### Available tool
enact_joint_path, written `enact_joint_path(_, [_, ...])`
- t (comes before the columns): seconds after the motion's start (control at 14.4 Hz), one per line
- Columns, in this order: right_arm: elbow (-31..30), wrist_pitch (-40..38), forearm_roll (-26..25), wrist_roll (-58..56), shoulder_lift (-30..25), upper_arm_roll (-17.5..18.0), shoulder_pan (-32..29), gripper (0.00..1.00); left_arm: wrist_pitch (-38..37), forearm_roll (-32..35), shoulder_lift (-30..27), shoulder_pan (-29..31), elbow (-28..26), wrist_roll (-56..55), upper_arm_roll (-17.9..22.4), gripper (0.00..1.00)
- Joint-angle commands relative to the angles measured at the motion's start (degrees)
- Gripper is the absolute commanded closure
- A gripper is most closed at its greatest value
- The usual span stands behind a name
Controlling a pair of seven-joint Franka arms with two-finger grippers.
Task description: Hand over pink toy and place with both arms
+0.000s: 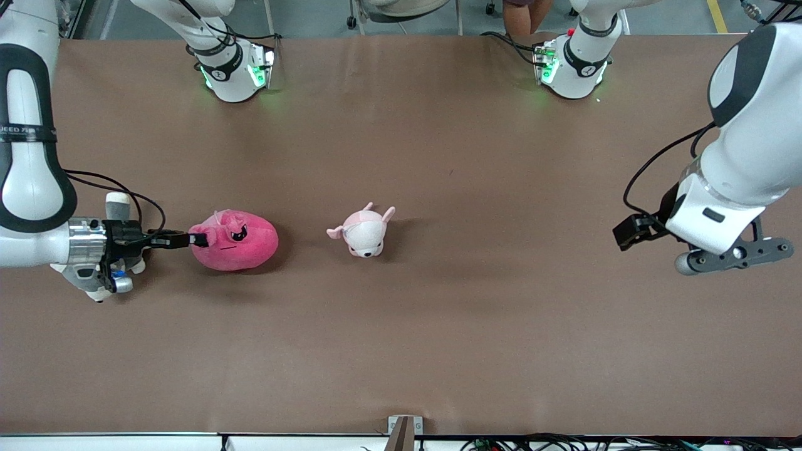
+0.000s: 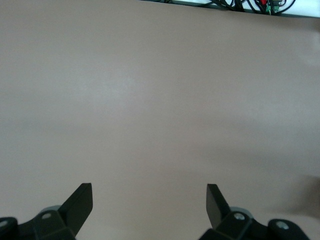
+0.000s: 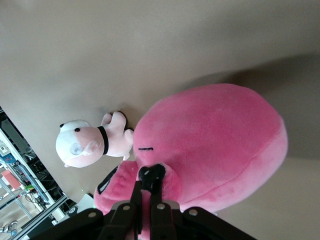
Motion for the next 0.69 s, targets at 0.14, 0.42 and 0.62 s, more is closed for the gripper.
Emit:
enact_joint_path(0.14, [1.0,-0.5,0.9,-0.3,0.7,1.1,-1.7,0.99,-5.8,0.2,-7.1,0.2,-1.0,4.6,1.8,0.0])
enact_joint_path(0.42, [1.1,-0.4,3.7,-0.4,1.3,1.0,-1.9,0.99,-7.1,-9.5,-14.4,-6.7,-6.6,13.7,16.6,0.0])
enact_joint_path(0.62, [1.2,-0.5,4.3,-0.6,2.3,1.0,-2.7,0.99,-6.6,-14.4,-20.5,-10.0,-14.1,14.0,23.6,0.0])
